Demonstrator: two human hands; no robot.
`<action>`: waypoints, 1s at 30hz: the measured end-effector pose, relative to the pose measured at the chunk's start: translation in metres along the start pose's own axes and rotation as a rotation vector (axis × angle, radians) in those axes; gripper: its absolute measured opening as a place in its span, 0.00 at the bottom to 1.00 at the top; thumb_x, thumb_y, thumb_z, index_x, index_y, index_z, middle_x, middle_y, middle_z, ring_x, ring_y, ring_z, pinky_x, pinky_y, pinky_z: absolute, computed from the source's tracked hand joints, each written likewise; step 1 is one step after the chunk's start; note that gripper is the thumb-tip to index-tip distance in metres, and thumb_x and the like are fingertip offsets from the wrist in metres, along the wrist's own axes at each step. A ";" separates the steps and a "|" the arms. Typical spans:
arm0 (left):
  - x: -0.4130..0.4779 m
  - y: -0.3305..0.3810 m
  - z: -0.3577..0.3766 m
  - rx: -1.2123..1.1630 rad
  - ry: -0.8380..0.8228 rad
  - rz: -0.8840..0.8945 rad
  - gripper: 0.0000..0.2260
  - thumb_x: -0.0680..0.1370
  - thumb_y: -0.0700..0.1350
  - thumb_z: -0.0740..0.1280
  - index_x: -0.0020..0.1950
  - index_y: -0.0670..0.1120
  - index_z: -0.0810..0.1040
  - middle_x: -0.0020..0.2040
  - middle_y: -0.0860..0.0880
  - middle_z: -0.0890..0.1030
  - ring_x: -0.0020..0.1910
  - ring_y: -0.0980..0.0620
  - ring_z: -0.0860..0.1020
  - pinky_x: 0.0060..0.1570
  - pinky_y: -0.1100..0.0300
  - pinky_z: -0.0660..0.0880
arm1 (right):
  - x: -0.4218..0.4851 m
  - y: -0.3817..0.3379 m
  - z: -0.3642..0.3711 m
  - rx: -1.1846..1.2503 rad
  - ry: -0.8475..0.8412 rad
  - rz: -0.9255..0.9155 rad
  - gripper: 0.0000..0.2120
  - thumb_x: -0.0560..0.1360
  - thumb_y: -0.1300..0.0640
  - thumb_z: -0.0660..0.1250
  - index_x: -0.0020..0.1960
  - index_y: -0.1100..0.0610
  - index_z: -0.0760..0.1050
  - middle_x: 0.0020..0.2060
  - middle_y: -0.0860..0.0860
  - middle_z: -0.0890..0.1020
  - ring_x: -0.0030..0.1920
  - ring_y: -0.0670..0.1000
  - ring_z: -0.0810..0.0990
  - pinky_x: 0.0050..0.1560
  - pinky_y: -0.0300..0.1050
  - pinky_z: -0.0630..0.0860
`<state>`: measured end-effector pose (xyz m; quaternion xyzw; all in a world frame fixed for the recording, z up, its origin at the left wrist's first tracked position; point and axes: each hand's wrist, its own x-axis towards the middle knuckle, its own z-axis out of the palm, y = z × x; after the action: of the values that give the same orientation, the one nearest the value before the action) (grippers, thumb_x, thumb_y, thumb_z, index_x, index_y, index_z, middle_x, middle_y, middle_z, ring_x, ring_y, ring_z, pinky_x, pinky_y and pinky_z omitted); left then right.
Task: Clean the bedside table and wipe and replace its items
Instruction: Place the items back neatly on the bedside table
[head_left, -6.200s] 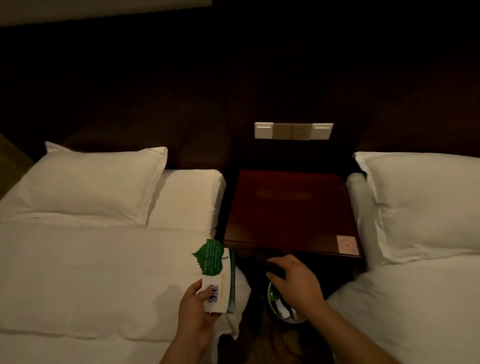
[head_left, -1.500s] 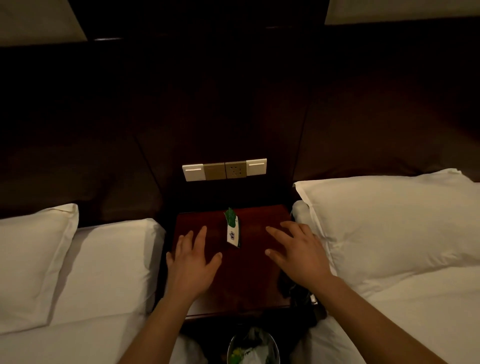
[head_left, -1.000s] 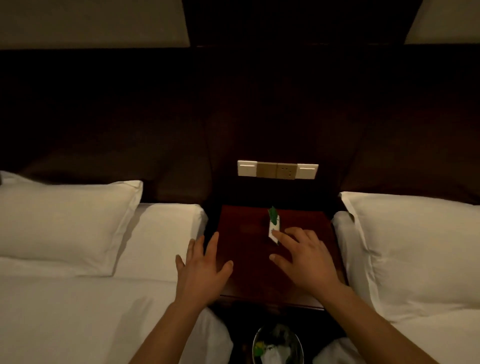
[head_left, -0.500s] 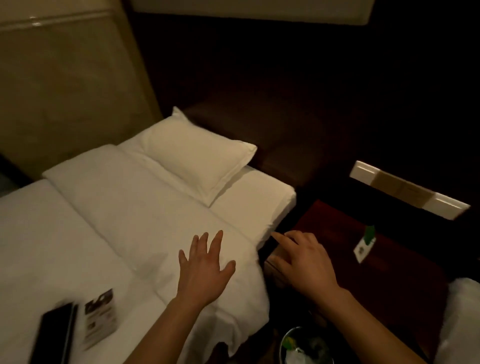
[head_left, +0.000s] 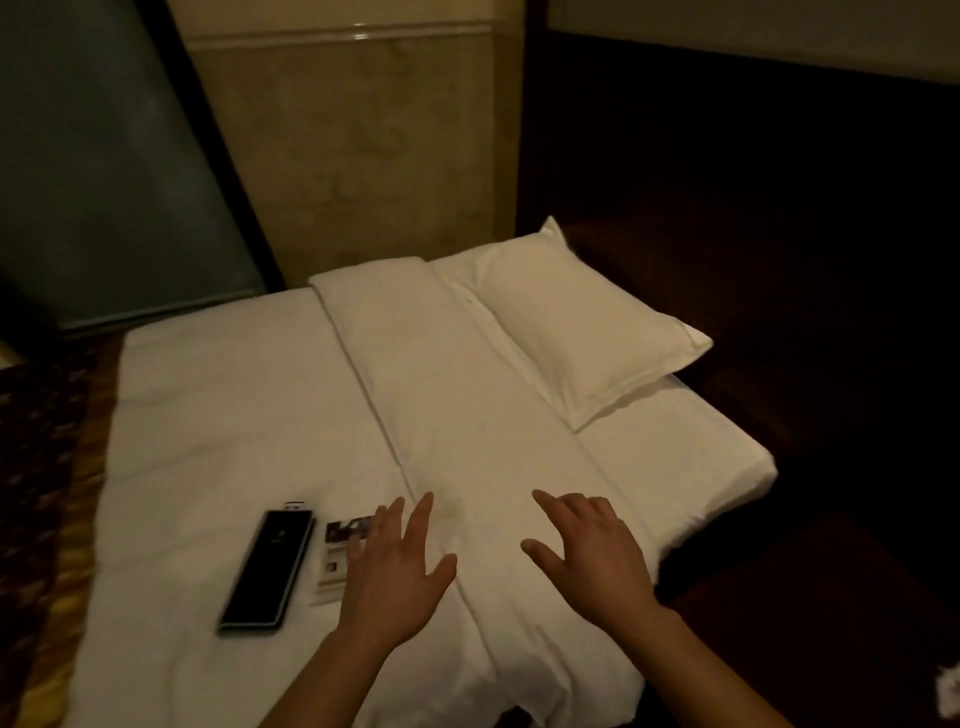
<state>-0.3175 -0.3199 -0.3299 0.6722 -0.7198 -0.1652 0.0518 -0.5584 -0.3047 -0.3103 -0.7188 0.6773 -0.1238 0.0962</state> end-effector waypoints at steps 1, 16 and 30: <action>0.003 -0.018 -0.002 -0.014 -0.007 -0.022 0.35 0.78 0.66 0.55 0.81 0.57 0.46 0.82 0.46 0.52 0.80 0.45 0.50 0.76 0.43 0.54 | 0.011 -0.013 0.007 -0.001 -0.012 -0.017 0.30 0.76 0.33 0.55 0.75 0.42 0.60 0.64 0.43 0.74 0.64 0.50 0.70 0.57 0.44 0.72; 0.080 -0.275 0.009 -0.040 -0.191 -0.214 0.36 0.78 0.63 0.58 0.81 0.56 0.46 0.81 0.45 0.53 0.79 0.45 0.55 0.72 0.48 0.64 | 0.143 -0.207 0.168 0.079 -0.288 -0.072 0.28 0.76 0.35 0.59 0.73 0.44 0.62 0.61 0.45 0.76 0.62 0.50 0.72 0.51 0.46 0.75; 0.142 -0.392 0.100 -0.046 -0.306 -0.550 0.37 0.77 0.65 0.61 0.81 0.58 0.47 0.76 0.40 0.60 0.74 0.41 0.62 0.67 0.45 0.68 | 0.210 -0.218 0.362 0.338 -0.616 0.241 0.22 0.74 0.45 0.67 0.65 0.49 0.71 0.54 0.53 0.79 0.52 0.53 0.80 0.49 0.43 0.76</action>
<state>0.0127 -0.4593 -0.5657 0.8077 -0.5066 -0.2884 -0.0883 -0.2285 -0.5114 -0.5778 -0.6115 0.6663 0.0003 0.4268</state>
